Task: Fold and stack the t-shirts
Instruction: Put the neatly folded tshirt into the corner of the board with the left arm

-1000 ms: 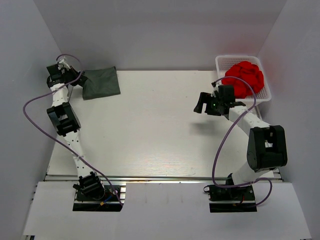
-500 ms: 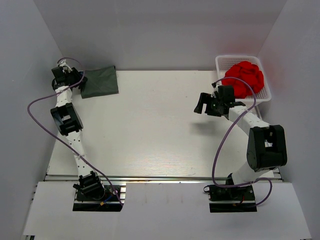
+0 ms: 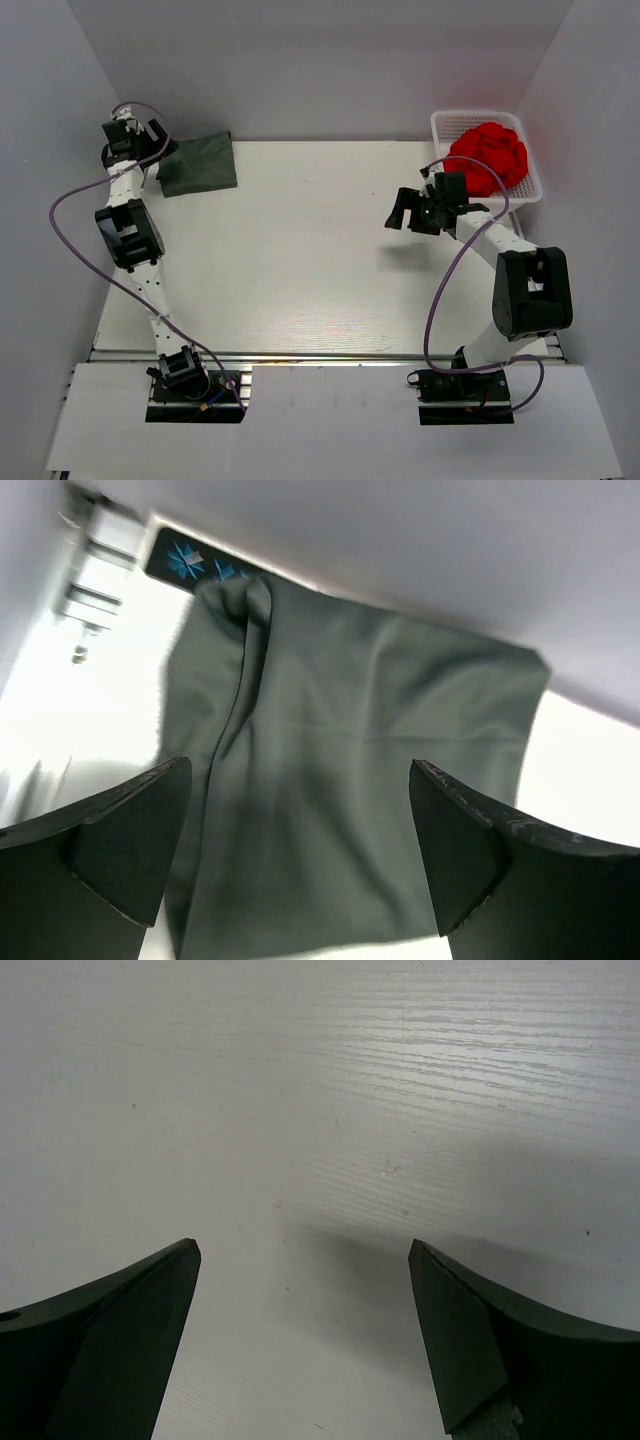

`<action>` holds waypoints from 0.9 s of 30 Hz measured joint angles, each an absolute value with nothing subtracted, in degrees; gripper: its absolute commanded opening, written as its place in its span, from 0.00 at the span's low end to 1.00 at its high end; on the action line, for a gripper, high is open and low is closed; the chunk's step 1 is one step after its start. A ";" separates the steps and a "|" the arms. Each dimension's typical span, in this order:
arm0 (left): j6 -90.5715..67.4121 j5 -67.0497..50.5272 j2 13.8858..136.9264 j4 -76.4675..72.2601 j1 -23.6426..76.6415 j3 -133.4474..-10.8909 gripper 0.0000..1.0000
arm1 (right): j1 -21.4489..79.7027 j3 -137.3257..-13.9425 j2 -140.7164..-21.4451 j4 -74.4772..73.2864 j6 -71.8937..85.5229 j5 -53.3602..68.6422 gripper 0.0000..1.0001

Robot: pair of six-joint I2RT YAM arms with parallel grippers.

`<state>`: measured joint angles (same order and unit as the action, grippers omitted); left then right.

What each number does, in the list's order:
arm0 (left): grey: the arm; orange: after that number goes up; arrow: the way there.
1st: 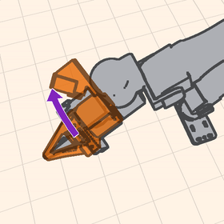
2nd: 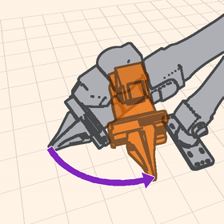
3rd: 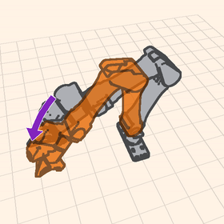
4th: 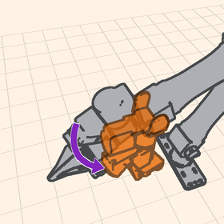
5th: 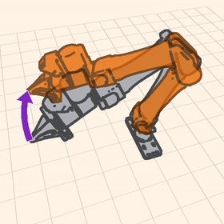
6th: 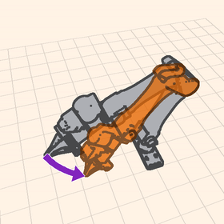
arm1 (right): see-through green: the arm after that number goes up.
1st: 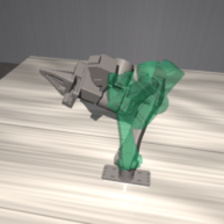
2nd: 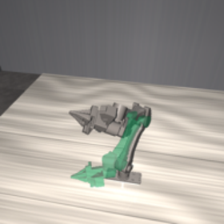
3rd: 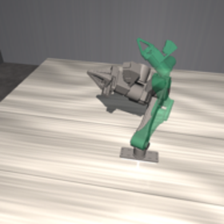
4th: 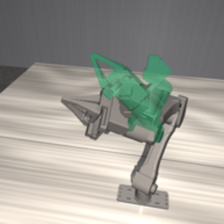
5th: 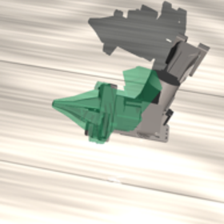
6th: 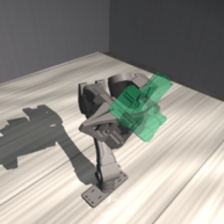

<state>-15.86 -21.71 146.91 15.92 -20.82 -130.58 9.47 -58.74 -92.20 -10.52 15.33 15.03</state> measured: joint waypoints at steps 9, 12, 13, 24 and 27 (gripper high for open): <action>-12.88 -13.98 135.66 20.67 -18.81 -122.80 1.00 | 9.52 -58.74 -92.60 -10.61 14.44 15.22 0.91; -12.40 -13.47 135.92 23.07 -18.94 -120.38 0.96 | 9.52 -58.74 -93.25 -10.61 14.37 15.46 0.91; -12.29 -13.45 136.29 23.68 -18.96 -119.66 0.92 | 9.52 -58.74 -93.49 -10.61 14.37 15.57 0.91; -13.08 -11.53 143.98 29.21 -19.05 -123.55 0.40 | 9.52 -59.70 -94.43 -11.22 14.41 15.84 0.91; -13.52 -10.68 145.58 30.26 -19.05 -125.54 0.17 | 9.52 -60.49 -94.91 -11.35 14.41 16.08 0.91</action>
